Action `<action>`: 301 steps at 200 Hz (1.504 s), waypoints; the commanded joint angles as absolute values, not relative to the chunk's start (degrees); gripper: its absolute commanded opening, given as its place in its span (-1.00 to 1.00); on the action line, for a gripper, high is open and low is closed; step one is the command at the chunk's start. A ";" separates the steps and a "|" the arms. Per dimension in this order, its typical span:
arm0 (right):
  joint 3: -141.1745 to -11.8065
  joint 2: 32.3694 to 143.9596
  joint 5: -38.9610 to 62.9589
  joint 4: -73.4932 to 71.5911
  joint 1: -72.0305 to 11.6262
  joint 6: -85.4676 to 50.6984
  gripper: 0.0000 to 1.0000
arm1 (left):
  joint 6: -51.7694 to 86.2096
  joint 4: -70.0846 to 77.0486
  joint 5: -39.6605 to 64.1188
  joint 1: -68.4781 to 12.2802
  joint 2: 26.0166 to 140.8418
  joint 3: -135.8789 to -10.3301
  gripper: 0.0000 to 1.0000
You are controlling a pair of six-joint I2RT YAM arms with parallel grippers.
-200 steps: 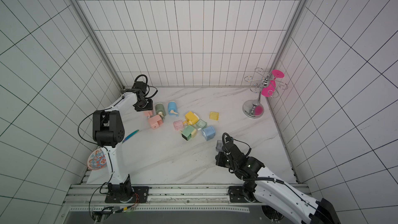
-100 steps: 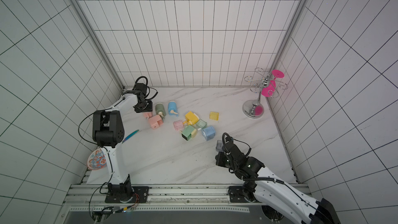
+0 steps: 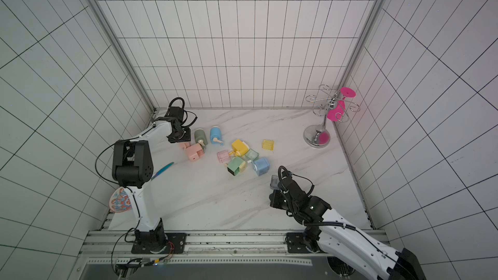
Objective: Put the tray back into the pencil sharpener
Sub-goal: Place the pencil sharpener at the center of the board, then pick up the container from the center of the board.
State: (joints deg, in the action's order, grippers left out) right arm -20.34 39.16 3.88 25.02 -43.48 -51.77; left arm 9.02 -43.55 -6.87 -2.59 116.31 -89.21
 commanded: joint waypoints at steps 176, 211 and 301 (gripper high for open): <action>-25.21 39.02 2.32 28.37 -42.87 -47.94 -0.73 | 6.97 -36.20 -10.36 -6.81 90.31 -80.29 0.70; -30.08 42.86 0.78 30.79 -43.22 -42.57 -0.68 | 8.09 -27.28 -5.84 -10.52 77.77 -68.96 0.65; -49.75 66.53 -6.27 28.67 -54.79 -31.81 -0.59 | 21.50 -14.42 7.34 0.26 57.85 -45.04 0.59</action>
